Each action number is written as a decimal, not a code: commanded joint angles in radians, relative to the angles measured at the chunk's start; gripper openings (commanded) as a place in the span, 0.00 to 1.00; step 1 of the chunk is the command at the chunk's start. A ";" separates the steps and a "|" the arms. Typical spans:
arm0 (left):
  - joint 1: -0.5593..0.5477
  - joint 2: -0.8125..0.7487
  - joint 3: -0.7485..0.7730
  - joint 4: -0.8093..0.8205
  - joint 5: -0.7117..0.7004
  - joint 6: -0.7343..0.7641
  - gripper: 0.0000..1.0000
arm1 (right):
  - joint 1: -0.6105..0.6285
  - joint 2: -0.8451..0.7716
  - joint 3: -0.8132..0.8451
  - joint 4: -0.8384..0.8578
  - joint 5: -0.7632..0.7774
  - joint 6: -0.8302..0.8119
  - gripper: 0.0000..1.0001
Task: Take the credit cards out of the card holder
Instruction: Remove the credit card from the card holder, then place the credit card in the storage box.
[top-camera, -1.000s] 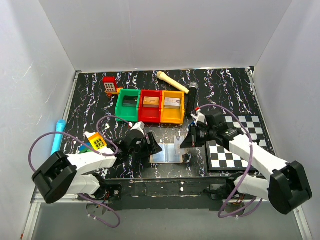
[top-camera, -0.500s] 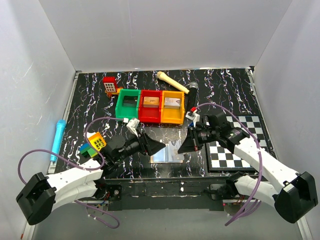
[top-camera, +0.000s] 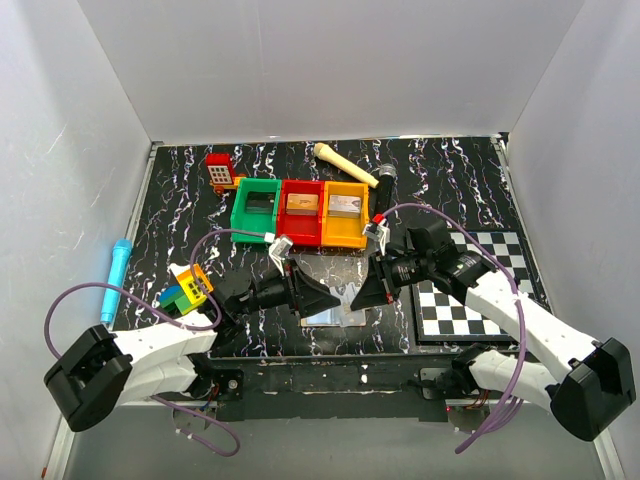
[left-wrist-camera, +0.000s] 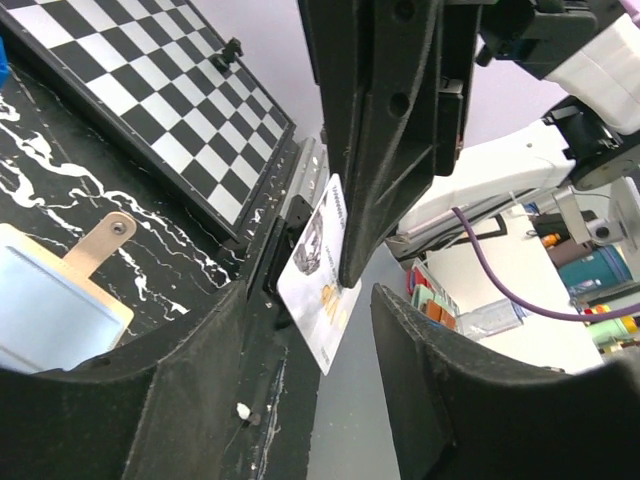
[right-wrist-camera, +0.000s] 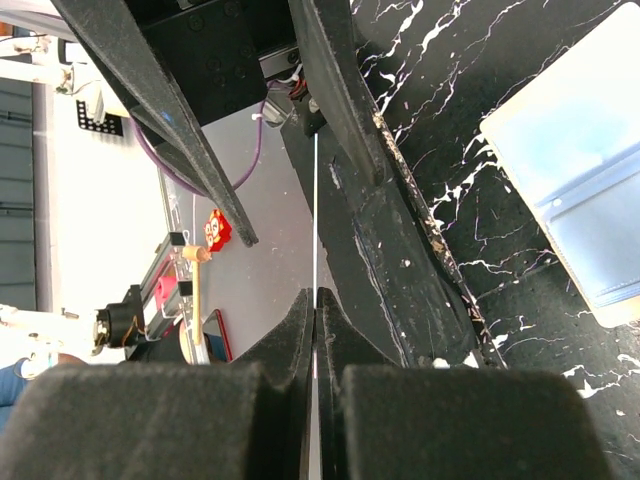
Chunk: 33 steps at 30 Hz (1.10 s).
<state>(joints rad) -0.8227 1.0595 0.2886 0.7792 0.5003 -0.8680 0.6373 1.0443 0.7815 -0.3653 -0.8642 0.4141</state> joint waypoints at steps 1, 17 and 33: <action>0.002 0.004 0.000 0.068 0.052 -0.011 0.50 | 0.005 0.013 0.047 0.019 -0.056 -0.015 0.01; 0.004 0.013 0.029 0.037 0.113 0.009 0.11 | 0.012 0.019 0.061 0.022 -0.065 -0.008 0.01; 0.004 0.013 0.058 -0.020 0.132 0.035 0.00 | 0.012 -0.013 0.067 0.016 -0.044 0.008 0.35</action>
<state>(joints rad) -0.8192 1.0836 0.3099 0.8188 0.6167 -0.8696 0.6445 1.0622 0.7963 -0.3698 -0.9001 0.4164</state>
